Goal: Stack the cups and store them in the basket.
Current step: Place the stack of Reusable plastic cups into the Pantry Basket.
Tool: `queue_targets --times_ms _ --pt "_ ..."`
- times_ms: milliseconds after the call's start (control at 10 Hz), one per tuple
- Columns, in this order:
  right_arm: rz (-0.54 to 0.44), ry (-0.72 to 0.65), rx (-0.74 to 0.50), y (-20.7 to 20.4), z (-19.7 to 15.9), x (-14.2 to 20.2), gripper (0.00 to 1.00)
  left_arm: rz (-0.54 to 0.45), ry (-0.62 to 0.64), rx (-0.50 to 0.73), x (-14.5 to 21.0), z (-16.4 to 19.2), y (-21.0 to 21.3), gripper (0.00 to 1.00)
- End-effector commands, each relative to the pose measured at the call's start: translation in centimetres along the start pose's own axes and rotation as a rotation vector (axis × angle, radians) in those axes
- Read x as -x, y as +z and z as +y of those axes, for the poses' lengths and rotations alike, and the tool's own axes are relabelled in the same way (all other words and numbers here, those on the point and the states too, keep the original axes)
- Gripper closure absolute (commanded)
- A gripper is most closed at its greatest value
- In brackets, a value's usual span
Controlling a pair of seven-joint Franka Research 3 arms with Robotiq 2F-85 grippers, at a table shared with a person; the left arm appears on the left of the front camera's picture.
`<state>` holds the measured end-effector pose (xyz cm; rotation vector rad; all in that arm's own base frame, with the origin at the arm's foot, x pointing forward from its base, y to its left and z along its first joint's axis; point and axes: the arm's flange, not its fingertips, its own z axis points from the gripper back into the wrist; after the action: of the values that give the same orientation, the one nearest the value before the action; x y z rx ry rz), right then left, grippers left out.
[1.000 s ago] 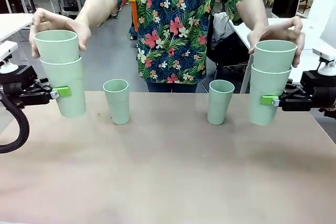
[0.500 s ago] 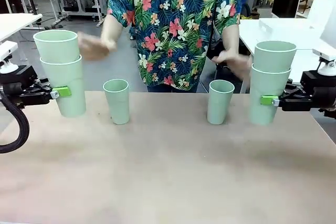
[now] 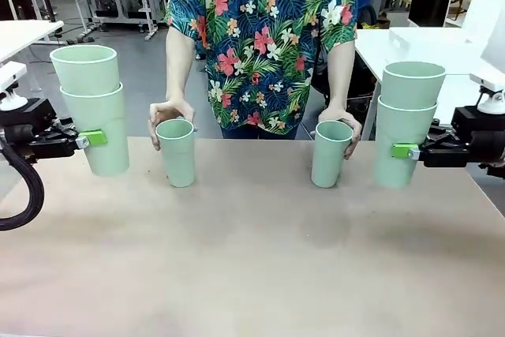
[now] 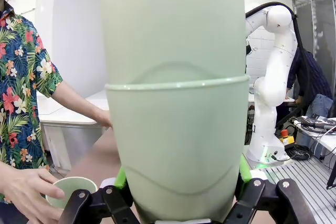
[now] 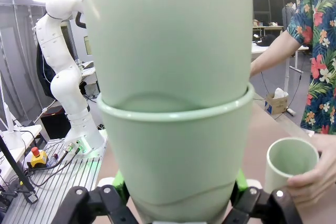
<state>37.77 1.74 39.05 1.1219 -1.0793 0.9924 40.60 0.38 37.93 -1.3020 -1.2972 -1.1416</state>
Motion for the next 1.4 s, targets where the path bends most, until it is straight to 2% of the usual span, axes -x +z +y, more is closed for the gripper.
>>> queue_targets --times_ms 0,1300 --pt "0.002 0.004 0.003 0.01 0.03 -0.13 0.13 -0.003 -0.004 0.002 -0.17 -0.04 -0.11 0.14" --pt "0.002 0.004 0.003 0.01 0.03 -0.13 0.13 -0.003 -0.004 0.002 -0.17 -0.04 -0.11 0.14"
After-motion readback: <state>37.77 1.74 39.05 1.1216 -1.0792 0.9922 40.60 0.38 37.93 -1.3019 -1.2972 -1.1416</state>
